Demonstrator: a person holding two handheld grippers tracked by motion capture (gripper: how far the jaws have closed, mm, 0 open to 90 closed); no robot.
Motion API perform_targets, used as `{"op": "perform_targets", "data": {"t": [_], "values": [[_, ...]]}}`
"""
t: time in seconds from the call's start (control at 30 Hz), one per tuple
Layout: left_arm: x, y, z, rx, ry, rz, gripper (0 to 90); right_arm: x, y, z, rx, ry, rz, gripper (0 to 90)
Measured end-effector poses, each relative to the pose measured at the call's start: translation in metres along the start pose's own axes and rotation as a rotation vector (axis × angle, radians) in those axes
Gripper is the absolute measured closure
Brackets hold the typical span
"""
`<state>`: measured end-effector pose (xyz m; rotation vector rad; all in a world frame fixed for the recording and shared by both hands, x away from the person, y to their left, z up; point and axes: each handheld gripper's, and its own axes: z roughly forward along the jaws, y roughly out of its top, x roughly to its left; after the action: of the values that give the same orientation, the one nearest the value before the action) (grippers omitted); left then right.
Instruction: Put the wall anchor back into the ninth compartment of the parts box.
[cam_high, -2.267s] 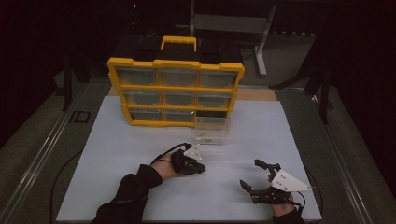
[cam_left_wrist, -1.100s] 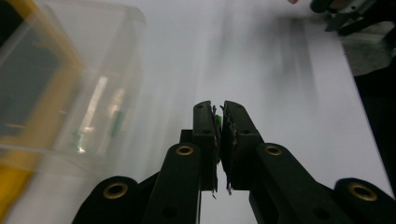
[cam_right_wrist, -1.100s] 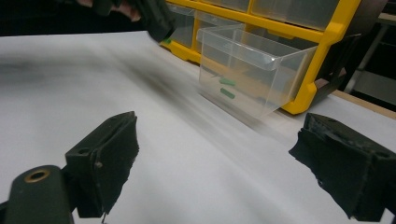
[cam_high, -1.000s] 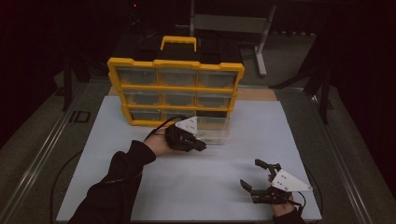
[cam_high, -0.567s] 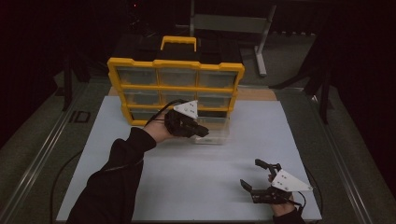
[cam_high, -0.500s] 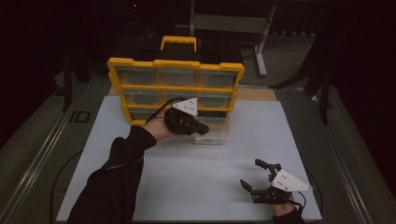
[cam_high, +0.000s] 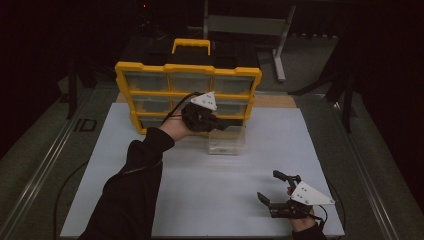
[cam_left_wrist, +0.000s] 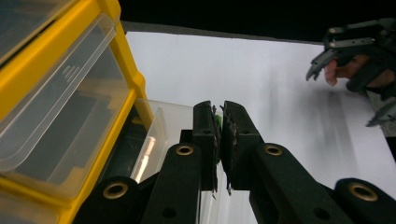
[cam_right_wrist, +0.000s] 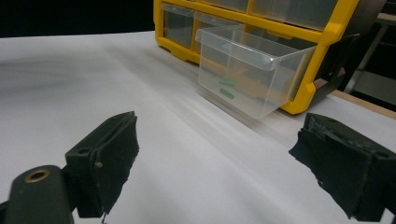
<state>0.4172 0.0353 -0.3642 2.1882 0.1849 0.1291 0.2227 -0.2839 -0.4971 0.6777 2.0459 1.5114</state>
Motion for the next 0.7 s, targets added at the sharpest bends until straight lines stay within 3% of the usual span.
{"op": "perform_targets", "data": {"t": [0.27, 0.5, 0.53, 0.7], "values": [[0.012, -0.008, 0.013, -0.010, 0.017, -0.073, 85.1, -0.001, 0.000, 0.000, -0.001, 0.001, -0.001, 11.8], [0.014, -0.012, 0.021, 0.001, 0.035, -0.094, 85.0, -0.001, 0.000, 0.000, -0.002, 0.002, 0.001, 11.8], [0.016, -0.014, 0.025, 0.014, 0.045, -0.122, 85.0, -0.001, 0.000, 0.000, -0.002, 0.002, -0.001, 11.8], [0.018, -0.019, 0.032, 0.043, 0.051, -0.143, 85.0, -0.001, 0.000, -0.001, -0.004, 0.002, 0.001, 11.8]]}}
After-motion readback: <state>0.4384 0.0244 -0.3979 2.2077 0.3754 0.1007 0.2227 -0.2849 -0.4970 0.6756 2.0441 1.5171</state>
